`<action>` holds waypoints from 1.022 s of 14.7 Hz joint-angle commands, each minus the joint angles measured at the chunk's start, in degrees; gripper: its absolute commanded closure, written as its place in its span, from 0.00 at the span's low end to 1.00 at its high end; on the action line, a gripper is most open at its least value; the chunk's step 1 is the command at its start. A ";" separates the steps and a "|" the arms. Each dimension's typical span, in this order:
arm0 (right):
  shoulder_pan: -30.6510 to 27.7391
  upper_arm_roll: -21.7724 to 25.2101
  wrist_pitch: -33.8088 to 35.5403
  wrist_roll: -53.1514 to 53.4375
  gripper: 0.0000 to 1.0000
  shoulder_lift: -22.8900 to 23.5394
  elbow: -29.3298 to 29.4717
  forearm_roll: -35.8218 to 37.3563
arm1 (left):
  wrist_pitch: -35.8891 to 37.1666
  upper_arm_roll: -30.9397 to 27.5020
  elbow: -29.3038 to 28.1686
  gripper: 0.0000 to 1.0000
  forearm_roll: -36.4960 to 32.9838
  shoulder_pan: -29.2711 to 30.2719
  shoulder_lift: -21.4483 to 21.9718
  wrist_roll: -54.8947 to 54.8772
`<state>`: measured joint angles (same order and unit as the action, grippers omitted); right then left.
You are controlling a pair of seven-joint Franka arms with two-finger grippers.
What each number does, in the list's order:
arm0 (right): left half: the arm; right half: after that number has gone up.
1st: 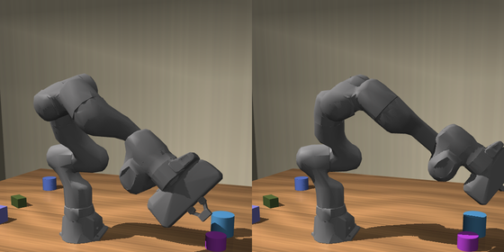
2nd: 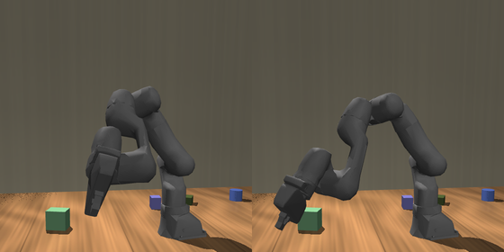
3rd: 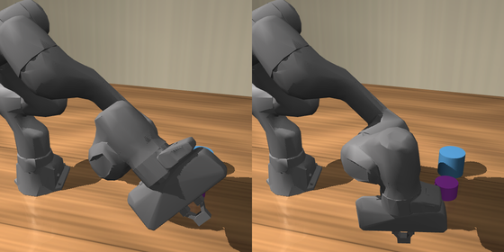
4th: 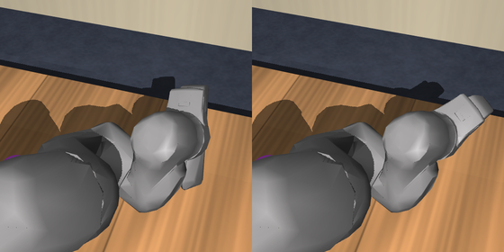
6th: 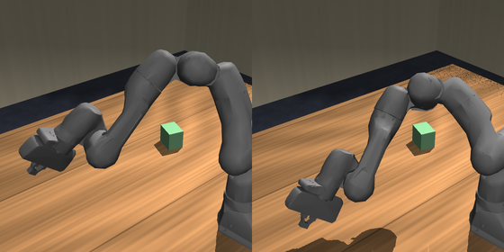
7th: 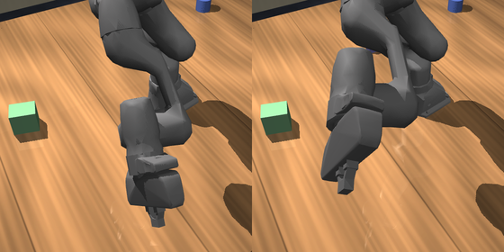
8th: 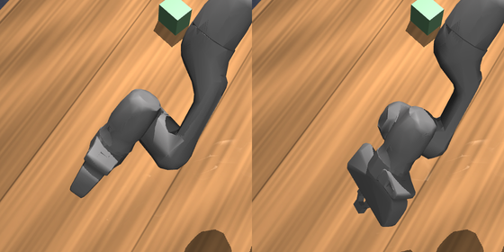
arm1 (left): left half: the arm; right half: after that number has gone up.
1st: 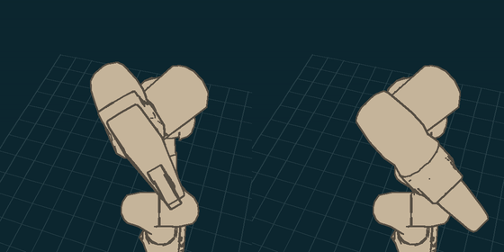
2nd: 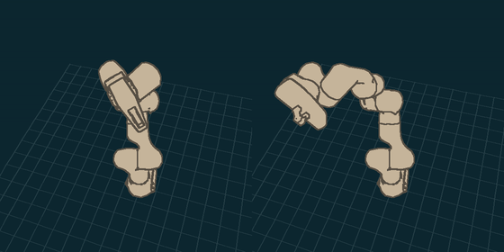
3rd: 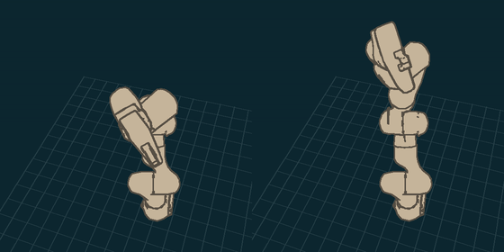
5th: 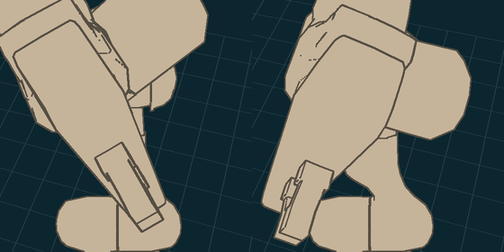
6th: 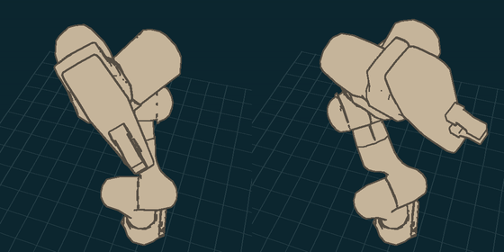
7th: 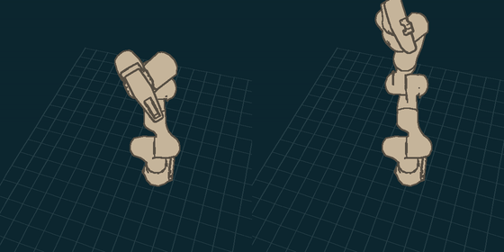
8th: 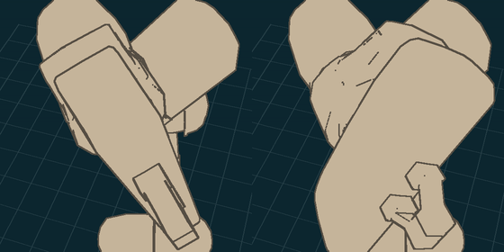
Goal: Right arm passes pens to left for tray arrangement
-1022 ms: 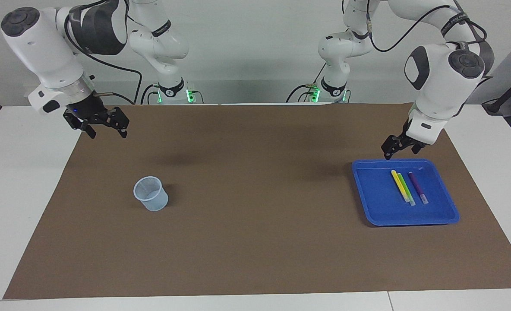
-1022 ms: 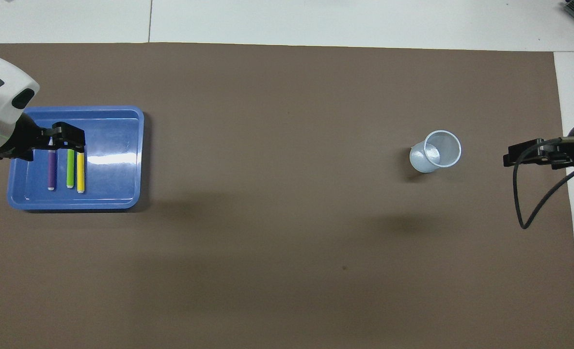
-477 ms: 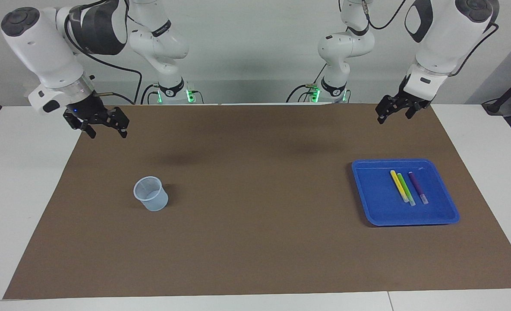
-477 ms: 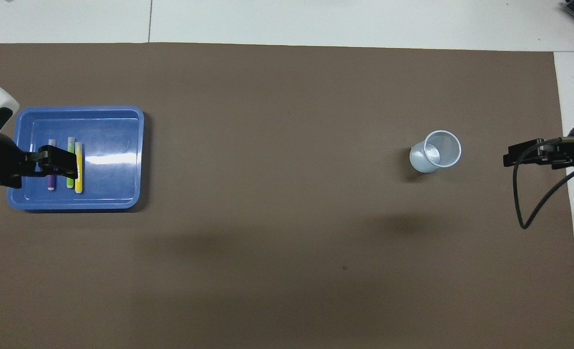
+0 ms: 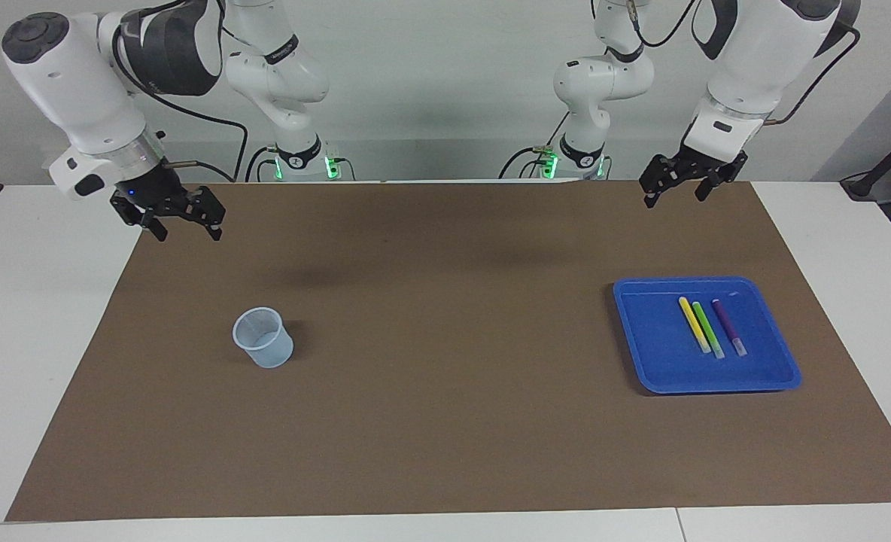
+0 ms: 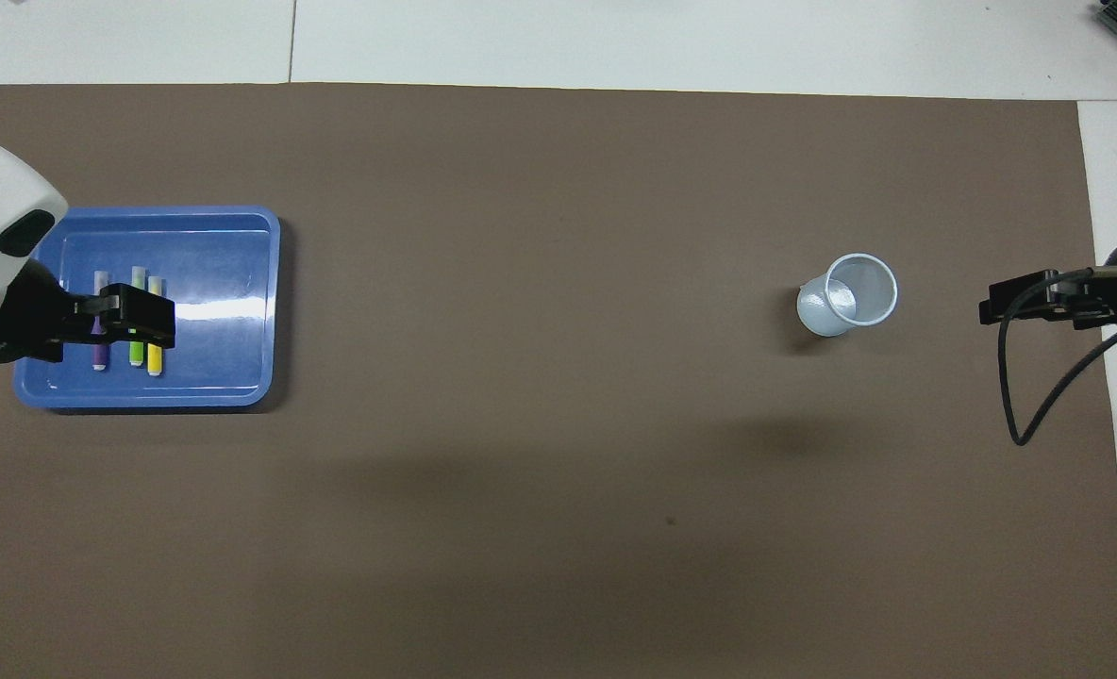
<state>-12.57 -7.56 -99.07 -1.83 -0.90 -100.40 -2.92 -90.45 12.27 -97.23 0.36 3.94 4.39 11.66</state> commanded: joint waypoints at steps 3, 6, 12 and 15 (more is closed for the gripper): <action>-0.70 -0.43 -0.25 -0.89 0.00 -1.03 -1.12 1.07 | -0.61 -1.37 2.82 0.00 0.95 -2.09 -3.41 0.38; -0.27 -0.44 0.28 -0.98 0.00 -1.30 -1.38 0.99 | -0.60 -1.37 2.93 0.00 0.60 -2.97 -3.60 -0.32; -0.09 -0.52 1.42 -1.15 0.00 -1.38 -1.12 0.99 | -1.22 -1.37 1.96 0.00 1.04 -3.15 -2.72 -1.11; -0.09 -0.43 0.81 -1.15 0.00 -1.30 -1.12 0.99 | -1.22 -1.37 1.79 0.00 1.04 -3.15 -2.72 -1.29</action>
<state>-12.34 -7.76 -98.27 -1.83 -1.00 -100.42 -2.92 -91.20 12.03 -95.00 0.72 1.82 1.27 11.24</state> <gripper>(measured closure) 0.000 0.000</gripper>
